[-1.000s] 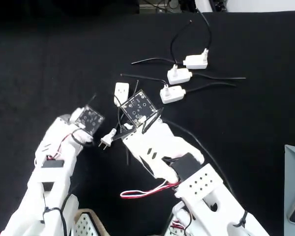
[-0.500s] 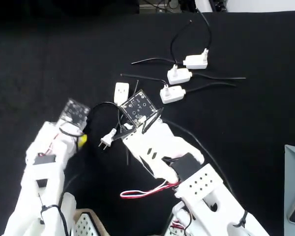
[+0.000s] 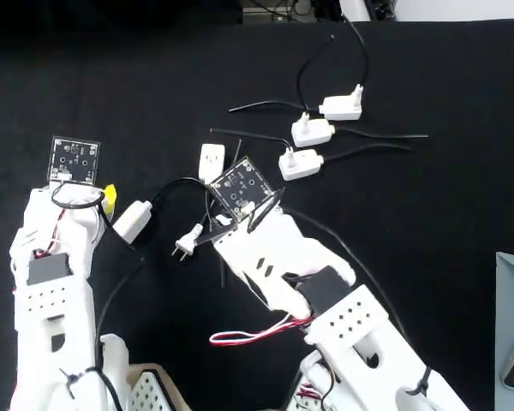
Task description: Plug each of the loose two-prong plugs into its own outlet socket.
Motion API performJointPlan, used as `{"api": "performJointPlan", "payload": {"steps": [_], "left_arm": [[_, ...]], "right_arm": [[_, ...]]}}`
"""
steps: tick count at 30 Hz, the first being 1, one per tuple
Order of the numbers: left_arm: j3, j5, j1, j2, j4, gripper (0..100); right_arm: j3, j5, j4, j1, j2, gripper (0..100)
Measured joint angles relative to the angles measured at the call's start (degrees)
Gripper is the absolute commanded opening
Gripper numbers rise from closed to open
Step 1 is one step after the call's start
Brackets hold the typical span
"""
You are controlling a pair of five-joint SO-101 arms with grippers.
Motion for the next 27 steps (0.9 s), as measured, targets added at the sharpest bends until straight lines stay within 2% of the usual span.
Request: {"api": "performJointPlan", "payload": {"steps": [4, 9, 14, 20, 27], "left_arm": [[-1.93, -1.32, 0.0, 8.97, -2.46, 26], [-11.16, -2.99, 0.0, 25.58, -2.29, 26], [-22.68, -4.22, 0.18, 38.68, 7.74, 25], [-24.7, -4.22, 5.27, 37.36, 14.33, 25], [-11.52, -4.22, 16.09, 21.27, 14.86, 25]], "right_arm": [[0.0, 0.0, 0.0, 0.0, 0.0, 1.1], [0.0, 0.0, 0.0, 0.0, 0.0, 1.1], [0.0, 0.0, 0.0, 0.0, 0.0, 1.1], [0.0, 0.0, 0.0, 0.0, 0.0, 1.1], [0.97, 0.0, 0.0, 0.0, 0.0, 1.1]]}}
